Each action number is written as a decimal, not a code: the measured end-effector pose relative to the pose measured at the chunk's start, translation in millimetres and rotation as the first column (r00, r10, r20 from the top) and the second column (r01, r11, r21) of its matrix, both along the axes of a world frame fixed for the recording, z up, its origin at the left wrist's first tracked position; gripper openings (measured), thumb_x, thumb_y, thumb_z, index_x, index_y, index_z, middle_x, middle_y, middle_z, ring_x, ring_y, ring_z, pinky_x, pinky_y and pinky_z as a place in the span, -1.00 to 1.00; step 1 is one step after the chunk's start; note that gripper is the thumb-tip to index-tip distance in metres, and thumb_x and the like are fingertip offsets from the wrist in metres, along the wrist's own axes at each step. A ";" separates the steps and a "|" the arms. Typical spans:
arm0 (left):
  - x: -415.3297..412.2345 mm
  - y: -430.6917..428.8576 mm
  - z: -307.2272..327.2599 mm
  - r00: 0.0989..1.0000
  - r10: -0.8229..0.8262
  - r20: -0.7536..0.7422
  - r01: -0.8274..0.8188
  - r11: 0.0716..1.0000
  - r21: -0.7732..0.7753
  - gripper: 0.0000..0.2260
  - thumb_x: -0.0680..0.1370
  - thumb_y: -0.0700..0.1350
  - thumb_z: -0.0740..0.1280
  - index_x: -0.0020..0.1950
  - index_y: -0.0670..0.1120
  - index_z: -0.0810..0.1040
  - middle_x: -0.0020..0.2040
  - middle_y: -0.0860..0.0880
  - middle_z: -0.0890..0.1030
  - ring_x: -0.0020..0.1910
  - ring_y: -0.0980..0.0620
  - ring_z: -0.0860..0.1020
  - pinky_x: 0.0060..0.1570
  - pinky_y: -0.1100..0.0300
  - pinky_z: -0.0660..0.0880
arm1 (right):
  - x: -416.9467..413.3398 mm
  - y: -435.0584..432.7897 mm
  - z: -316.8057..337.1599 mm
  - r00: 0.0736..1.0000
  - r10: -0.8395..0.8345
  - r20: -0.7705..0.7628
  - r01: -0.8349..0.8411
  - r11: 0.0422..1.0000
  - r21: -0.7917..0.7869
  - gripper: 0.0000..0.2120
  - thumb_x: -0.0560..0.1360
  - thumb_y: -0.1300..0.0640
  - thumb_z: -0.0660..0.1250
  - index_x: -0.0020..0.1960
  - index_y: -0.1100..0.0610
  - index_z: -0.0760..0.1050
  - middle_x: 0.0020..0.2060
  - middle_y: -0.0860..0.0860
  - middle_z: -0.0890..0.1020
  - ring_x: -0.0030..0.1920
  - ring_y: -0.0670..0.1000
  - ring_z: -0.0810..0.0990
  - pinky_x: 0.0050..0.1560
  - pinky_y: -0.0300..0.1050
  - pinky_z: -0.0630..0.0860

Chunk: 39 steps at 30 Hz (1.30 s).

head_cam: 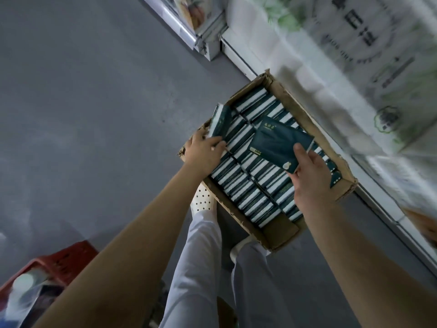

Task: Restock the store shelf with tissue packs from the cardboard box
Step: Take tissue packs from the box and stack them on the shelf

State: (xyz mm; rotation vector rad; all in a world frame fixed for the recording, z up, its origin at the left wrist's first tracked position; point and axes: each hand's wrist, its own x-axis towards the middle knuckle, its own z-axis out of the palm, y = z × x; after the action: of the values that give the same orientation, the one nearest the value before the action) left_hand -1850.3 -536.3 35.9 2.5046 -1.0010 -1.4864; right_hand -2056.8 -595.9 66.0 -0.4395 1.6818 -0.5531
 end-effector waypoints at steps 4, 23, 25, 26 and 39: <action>-3.5 3.3 86.5 0.998 0.054 -0.044 -0.060 0.987 -0.149 -0.71 0.64 0.07 0.15 0.30 0.12 0.55 0.39 -0.04 0.35 0.40 -0.14 0.27 0.44 -0.03 0.15 | 2.4 0.7 82.7 0.994 -0.056 0.090 0.058 0.998 -0.019 -0.31 0.32 -0.07 0.54 0.37 0.15 0.44 0.26 0.09 0.57 0.24 0.07 0.57 0.30 0.12 0.49; -75.6 16.9 562.3 0.858 0.206 -0.471 -0.505 0.508 -0.698 -0.79 0.56 -0.22 0.35 0.05 0.10 0.57 0.07 0.05 0.59 -0.08 0.05 0.61 -0.06 -0.04 0.59 | -64.7 20.1 521.7 0.919 -0.025 0.393 0.187 0.906 -0.381 -0.91 0.56 0.09 0.35 0.02 0.08 0.51 0.00 0.07 0.66 -0.05 0.02 0.61 -0.07 -0.10 0.52; -73.6 9.4 593.2 0.860 0.146 -0.488 -0.497 0.456 -0.738 -0.72 0.56 -0.22 0.36 0.18 0.11 0.52 0.15 0.08 0.57 -0.07 0.15 0.62 -0.13 0.11 0.59 | -67.5 18.6 547.7 0.901 -0.012 0.434 0.220 0.875 -0.431 -0.91 0.56 0.10 0.36 0.04 0.08 0.52 -0.02 0.05 0.66 -0.07 0.02 0.61 -0.06 -0.10 0.52; -70.7 6.3 604.8 0.863 0.137 -0.487 -0.493 0.439 -0.751 -0.67 0.55 -0.20 0.38 0.25 0.12 0.48 0.21 0.09 0.54 0.02 0.12 0.60 -0.09 0.13 0.58 | -67.1 19.3 559.4 0.893 -0.004 0.450 0.228 0.866 -0.445 -0.91 0.56 0.10 0.35 0.04 0.09 0.52 -0.03 0.05 0.66 -0.10 0.01 0.61 -0.06 -0.10 0.52; -45.9 -48.9 708.2 0.776 -0.157 -0.611 -0.483 0.474 -0.736 -0.75 0.47 -0.22 0.44 0.14 -0.08 0.60 -0.02 -0.04 0.71 -0.04 0.02 0.66 0.02 0.12 0.58 | -73.4 2.4 643.9 0.917 0.033 0.398 0.297 0.611 -0.734 -0.78 0.50 0.05 0.40 0.13 0.05 0.59 -0.03 0.00 0.63 -0.01 0.03 0.53 0.08 -0.06 0.44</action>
State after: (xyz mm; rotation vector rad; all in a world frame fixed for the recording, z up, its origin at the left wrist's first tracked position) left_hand -1896.2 -585.2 744.1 1.1935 -0.9522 -1.1130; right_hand -2130.2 -593.5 709.9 -0.7794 1.0158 -1.4272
